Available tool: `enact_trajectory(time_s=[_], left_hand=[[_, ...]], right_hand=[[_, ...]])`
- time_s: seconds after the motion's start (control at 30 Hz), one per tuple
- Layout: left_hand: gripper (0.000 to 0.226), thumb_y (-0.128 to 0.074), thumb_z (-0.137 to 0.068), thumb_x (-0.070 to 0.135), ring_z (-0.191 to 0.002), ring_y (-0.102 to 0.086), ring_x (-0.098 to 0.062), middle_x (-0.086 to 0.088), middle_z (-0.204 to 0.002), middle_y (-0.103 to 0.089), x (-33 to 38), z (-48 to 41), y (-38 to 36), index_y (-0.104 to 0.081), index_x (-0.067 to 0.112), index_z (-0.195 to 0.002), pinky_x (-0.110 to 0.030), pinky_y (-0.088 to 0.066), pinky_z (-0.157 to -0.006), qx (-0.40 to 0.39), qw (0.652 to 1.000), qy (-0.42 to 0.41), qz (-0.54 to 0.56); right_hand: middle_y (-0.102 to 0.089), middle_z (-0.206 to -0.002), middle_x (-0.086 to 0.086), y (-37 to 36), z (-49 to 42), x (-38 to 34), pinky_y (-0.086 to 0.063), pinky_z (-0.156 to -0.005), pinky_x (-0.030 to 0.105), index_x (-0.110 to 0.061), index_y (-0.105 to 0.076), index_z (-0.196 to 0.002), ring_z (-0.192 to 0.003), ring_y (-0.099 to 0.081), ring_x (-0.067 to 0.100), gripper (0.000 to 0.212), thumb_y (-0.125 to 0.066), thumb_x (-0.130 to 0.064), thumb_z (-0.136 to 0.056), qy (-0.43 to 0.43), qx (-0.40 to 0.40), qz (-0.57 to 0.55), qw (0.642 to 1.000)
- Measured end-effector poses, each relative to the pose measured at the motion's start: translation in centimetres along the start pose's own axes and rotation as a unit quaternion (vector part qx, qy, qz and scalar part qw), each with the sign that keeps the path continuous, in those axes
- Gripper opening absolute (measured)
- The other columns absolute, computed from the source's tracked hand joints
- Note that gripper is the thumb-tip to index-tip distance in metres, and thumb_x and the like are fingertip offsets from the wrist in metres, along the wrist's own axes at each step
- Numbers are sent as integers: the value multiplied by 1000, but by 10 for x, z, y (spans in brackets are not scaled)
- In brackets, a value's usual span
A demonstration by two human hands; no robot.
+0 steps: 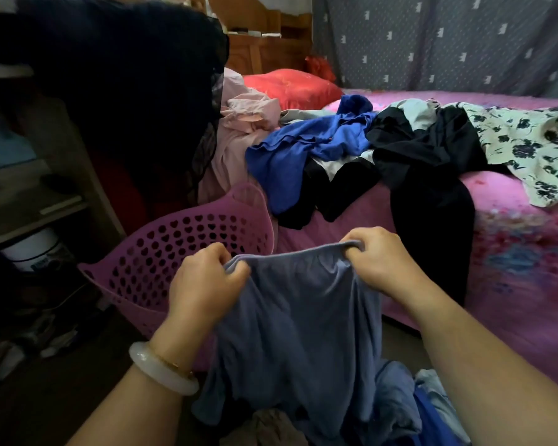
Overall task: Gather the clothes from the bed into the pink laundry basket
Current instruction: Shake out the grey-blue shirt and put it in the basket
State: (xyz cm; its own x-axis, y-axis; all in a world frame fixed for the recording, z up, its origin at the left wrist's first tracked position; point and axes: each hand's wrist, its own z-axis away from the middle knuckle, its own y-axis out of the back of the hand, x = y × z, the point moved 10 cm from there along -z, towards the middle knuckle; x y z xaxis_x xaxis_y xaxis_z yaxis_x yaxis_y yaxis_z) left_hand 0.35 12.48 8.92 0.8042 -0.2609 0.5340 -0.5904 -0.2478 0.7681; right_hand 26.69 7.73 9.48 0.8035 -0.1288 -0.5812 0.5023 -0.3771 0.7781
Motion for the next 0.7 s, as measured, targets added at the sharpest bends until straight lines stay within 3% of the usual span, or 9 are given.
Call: enact_trajectory(time_s=[0.1, 0.17, 0.23, 0.3, 0.37, 0.5, 0.57, 0.63, 0.7], left_hand=[[29, -60, -83, 21, -58, -52, -21, -4, -57, -54, -9, 12, -32, -53, 9, -58, -31, -39, -56, -58, 957, 156, 239], [20, -61, -87, 16, -59, -55, -23, -12, -66, -59, 5, 32, -63, -63, 5, -71, -31, -43, -57, -129, 849, 254, 445], [13, -59, -91, 14, -66, -62, -20, -7, -74, -66, 28, 41, -74, -65, 9, -81, -30, -51, -63, -184, 808, 246, 502], [15, -58, -92, 11, -70, -70, -16, -4, -76, -72, 42, 39, -71, -68, 11, -81, -26, -56, -63, -208, 816, 181, 507], [17, -58, -92, 11, -75, -69, -15, -6, -79, -73, 48, 35, -66, -73, 9, -83, -24, -53, -67, -239, 828, 123, 491], [14, -65, -84, 6, -78, -57, -14, -8, -86, -67, 27, 21, -56, -72, 2, -96, -21, -45, -68, -244, 851, 66, 461], [46, -78, -73, 9, -98, -59, -14, -4, -107, -64, 1, 13, -59, -62, 7, -116, -22, -51, -82, -233, 883, 65, 402], [85, -87, -61, 21, -122, -48, -10, 7, -131, -52, -16, 25, -79, -46, 20, -135, -27, -46, -99, -297, 897, 70, 320], [77, -84, -67, 13, -121, -46, -3, 15, -132, -48, -10, 51, -99, -45, 27, -132, -15, -44, -94, -368, 875, 63, 308]], right_hand=[[-69, -83, 10, -20, 4, -10, -46, -72, 34, -7, -71, -82, -82, -62, 27, 18, -53, -5, -84, -50, -28, -116, 992], [-67, -84, 14, -53, 18, -28, -46, -73, 36, -4, -70, -78, -80, -60, 25, 21, -53, 4, -85, -86, -141, -304, 938], [-70, -99, 15, -75, 38, -54, -53, -79, 35, -5, -70, -97, -90, -66, 26, 15, -60, -1, -89, -80, -265, -414, 867], [-70, -110, 7, -78, 45, -63, -56, -86, 32, -8, -61, -123, -101, -68, 20, 43, -73, -12, -81, -37, -304, -421, 854], [-69, -115, 3, -74, 38, -55, -55, -91, 30, -15, -57, -127, -104, -67, 14, 64, -82, -6, -69, 0, -259, -385, 885], [-70, -106, 12, -61, 27, -48, -57, -76, 27, -13, -63, -112, -90, -67, 17, 57, -65, 20, -66, 14, -172, -406, 897], [-71, -102, 13, -50, 19, -49, -56, -75, 33, -15, -66, -106, -88, -67, 21, 56, -63, 17, -61, 17, -145, -446, 883], [-70, -103, 13, -44, 18, -59, -54, -83, 40, -15, -68, -106, -93, -66, 25, 57, -61, 12, -56, 29, -163, -500, 850], [-67, -110, 17, -43, 17, -69, -50, -94, 42, -7, -64, -115, -100, -64, 28, 59, -59, 12, -60, 38, -197, -567, 799]])
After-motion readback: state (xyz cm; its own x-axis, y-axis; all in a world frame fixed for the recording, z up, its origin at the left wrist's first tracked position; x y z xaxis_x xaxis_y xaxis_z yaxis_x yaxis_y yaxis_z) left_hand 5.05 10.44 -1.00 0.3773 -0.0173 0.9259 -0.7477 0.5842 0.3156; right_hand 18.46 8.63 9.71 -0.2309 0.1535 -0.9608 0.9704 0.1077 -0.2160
